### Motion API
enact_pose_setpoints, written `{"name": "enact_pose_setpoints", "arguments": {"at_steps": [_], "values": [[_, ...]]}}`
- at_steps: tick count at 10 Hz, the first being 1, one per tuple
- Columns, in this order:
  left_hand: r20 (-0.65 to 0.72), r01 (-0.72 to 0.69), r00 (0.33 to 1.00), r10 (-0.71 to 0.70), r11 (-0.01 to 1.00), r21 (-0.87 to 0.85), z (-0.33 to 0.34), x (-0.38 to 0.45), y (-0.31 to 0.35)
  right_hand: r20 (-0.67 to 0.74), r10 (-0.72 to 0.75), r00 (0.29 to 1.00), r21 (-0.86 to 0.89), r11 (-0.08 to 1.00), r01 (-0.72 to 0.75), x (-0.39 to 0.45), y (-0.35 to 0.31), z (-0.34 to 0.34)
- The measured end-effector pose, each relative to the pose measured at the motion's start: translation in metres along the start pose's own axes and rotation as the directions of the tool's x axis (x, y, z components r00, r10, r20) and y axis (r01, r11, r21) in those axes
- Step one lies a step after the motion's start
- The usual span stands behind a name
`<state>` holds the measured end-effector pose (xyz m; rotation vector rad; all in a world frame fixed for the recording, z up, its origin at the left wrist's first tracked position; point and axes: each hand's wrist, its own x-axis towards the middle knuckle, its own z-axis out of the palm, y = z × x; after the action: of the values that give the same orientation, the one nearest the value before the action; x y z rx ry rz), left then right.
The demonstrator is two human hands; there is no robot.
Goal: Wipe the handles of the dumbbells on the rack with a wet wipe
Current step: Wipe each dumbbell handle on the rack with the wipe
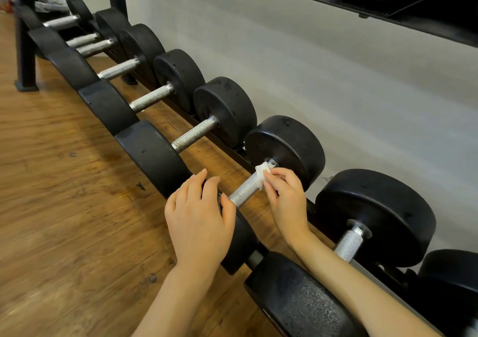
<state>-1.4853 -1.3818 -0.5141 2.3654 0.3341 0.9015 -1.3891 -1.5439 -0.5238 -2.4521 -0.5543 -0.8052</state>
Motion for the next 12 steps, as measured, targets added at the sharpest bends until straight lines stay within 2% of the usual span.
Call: {"name": "enact_pose_setpoints", "arguments": {"at_steps": [2,6,8,9,11,12], "values": [[0.005,-0.001,1.000,0.001,1.000,-0.004,-0.0001,0.0007,0.0000,0.002,0.019,1.000,0.036,0.999,-0.019,-0.0012,-0.0004,-0.0006],[0.011,-0.002,1.000,0.002,1.000,0.002,0.0002,0.0007,-0.0008,0.016,-0.105,0.994,0.015,0.994,0.104,0.0018,0.0020,-0.0008],[0.002,-0.004,1.000,0.004,1.000,-0.002,0.0005,0.0002,-0.0005,0.000,-0.055,0.998,0.003,0.998,0.055,0.0033,0.0043,-0.0017],[-0.004,-0.004,1.000,0.004,1.000,0.010,0.0010,0.0005,0.0003,0.049,-0.137,0.989,-0.003,0.991,0.137,-0.0003,0.0019,0.0008],[-0.005,-0.005,1.000,0.005,1.000,0.016,0.0001,0.0008,0.0006,-0.030,-0.065,0.997,0.074,0.995,0.067,0.0011,0.0051,0.0009],[-0.003,-0.001,1.000,0.001,1.000,0.015,0.0003,0.0008,0.0006,0.057,-0.223,0.973,0.048,0.974,0.221,-0.0053,-0.0020,0.0049]]}}
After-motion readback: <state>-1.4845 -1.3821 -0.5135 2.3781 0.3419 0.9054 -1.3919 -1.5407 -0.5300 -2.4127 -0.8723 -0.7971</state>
